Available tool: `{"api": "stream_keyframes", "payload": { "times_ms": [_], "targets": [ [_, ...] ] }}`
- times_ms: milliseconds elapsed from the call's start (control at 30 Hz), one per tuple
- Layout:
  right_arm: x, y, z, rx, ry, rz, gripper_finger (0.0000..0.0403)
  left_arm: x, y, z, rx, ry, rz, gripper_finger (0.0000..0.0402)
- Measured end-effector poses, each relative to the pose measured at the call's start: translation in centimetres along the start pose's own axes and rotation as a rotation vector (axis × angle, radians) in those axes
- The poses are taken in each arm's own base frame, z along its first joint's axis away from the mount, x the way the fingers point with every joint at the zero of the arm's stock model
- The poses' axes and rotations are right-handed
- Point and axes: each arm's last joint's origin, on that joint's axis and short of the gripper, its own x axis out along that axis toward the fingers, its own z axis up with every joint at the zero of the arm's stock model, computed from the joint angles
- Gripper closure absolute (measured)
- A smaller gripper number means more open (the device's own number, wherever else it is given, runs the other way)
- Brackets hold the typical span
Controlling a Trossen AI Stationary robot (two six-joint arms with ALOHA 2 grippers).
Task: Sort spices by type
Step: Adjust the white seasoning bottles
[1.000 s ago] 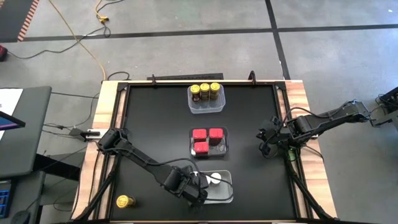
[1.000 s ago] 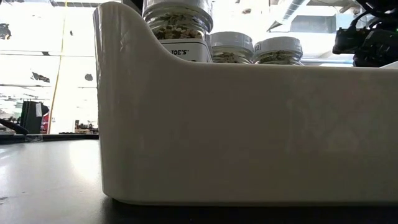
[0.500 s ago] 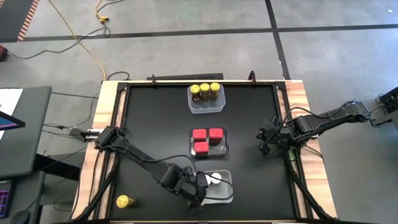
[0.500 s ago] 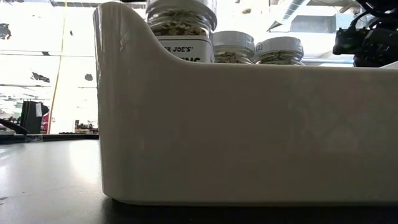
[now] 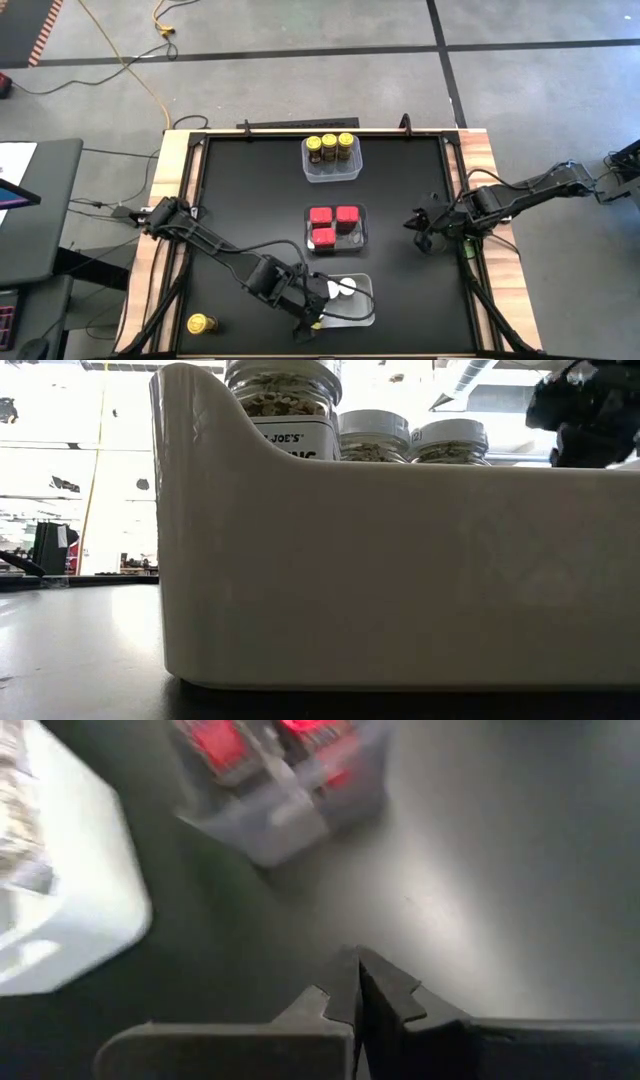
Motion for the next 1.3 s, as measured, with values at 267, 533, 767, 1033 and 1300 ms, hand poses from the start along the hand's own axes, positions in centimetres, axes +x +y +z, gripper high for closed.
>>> {"api": "stream_keyframes", "payload": {
  "times_ms": [267, 533, 767, 1033, 1300],
  "targets": [
    [-0.5, 2.1, 1.7, -0.064, -0.193, 0.195, 0.0313, -1.4, 1.4, -0.2, 0.145, -0.012, 0.174, 0.0133],
    [-0.7, 5.2, 3.4, -0.203, -0.403, 0.366, 0.0242, -4.8, 2.6, -2.1, 0.219, -0.065, 0.338, 0.0133],
    [-0.1, 9.1, 6.2, -0.298, -0.375, 0.357, 0.0191, -5.0, 6.8, -7.0, 0.142, -0.231, 0.086, 0.0133],
    [2.5, 13.8, 8.8, -0.438, -0.171, 0.239, 0.0179, -7.2, 12.0, -12.2, 0.049, -0.408, -0.046, 0.0133],
    [4.4, 16.7, 10.2, -0.439, 0.083, 0.147, 0.0158, -9.1, 14.3, -14.7, 0.025, -0.463, -0.089, 0.0133]
  ]
}}
